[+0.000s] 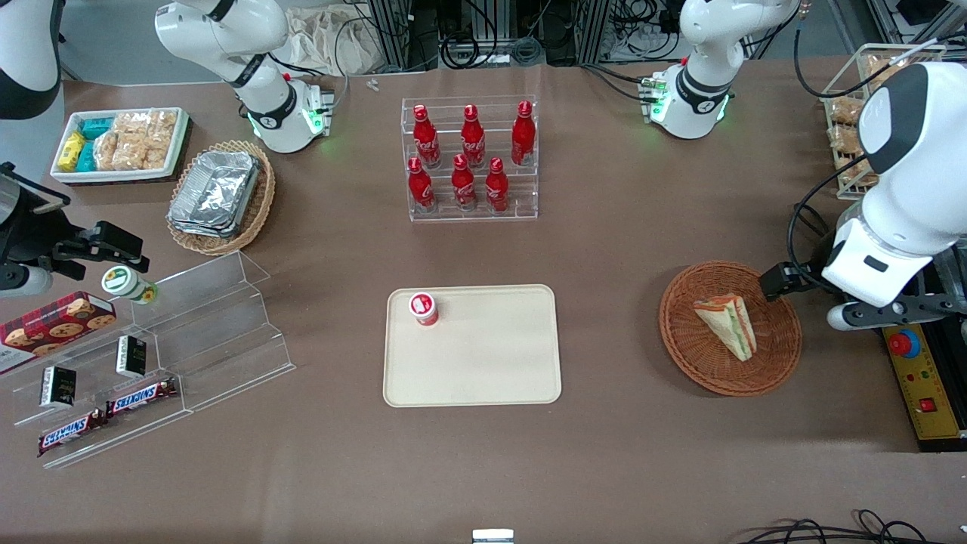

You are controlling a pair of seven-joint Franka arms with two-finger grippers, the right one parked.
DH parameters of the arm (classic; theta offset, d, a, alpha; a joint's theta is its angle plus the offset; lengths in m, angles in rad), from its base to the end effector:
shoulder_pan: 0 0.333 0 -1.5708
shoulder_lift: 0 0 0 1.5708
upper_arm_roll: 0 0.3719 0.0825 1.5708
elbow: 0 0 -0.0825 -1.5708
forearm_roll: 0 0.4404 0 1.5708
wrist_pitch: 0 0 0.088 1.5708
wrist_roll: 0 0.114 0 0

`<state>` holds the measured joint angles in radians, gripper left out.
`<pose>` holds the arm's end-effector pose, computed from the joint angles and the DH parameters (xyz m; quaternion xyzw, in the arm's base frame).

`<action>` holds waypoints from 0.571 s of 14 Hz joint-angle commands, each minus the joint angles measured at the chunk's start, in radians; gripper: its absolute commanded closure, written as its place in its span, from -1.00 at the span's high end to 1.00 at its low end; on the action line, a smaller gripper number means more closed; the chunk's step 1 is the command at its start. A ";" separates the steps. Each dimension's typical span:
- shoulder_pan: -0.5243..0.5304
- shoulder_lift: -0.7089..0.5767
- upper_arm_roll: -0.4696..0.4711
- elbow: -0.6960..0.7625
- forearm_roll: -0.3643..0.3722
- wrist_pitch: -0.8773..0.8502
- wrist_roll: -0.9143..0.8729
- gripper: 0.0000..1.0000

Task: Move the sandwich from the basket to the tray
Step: 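Move the left gripper down over the sandwich in the wicker basket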

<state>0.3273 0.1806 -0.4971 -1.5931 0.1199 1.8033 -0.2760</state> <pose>0.6784 -0.0791 0.5783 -0.9985 -0.0453 -0.0288 0.0098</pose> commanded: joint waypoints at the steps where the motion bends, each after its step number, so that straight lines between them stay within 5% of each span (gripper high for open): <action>1: 0.007 -0.016 0.000 -0.019 -0.023 0.004 0.023 1.00; 8: 0.012 -0.004 0.002 -0.045 -0.023 0.013 -0.011 1.00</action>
<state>0.3304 0.1820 -0.4953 -1.6117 0.1145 1.8033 -0.2732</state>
